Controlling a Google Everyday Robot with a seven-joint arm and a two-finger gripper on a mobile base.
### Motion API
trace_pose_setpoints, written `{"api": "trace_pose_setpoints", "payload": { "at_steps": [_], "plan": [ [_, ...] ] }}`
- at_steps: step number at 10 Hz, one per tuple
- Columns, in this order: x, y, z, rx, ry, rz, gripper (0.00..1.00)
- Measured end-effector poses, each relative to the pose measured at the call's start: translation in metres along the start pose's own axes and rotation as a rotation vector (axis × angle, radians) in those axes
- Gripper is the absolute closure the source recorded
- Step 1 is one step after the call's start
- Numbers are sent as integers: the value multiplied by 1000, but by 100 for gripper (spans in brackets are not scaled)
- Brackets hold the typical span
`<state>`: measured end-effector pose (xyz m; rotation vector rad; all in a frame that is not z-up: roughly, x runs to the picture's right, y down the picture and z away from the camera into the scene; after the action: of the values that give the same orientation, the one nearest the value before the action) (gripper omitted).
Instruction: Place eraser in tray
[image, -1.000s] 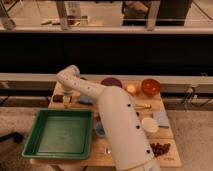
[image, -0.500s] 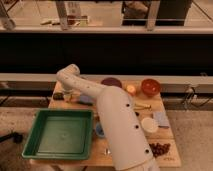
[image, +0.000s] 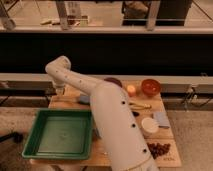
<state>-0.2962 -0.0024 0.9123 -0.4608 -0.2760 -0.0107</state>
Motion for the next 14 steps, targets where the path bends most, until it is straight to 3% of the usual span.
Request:
{"api": "trace_pose_setpoints", "payload": {
  "at_steps": [6, 8, 10, 12, 14],
  "plan": [
    [-24, 88, -65, 104, 42, 18, 100],
    [-22, 122, -99, 148, 77, 47, 100],
    [-8, 155, -123, 163, 83, 81, 100],
    [14, 179, -129, 150, 65, 142, 100],
    [27, 193, -109, 124, 29, 194, 100]
  ]
}}
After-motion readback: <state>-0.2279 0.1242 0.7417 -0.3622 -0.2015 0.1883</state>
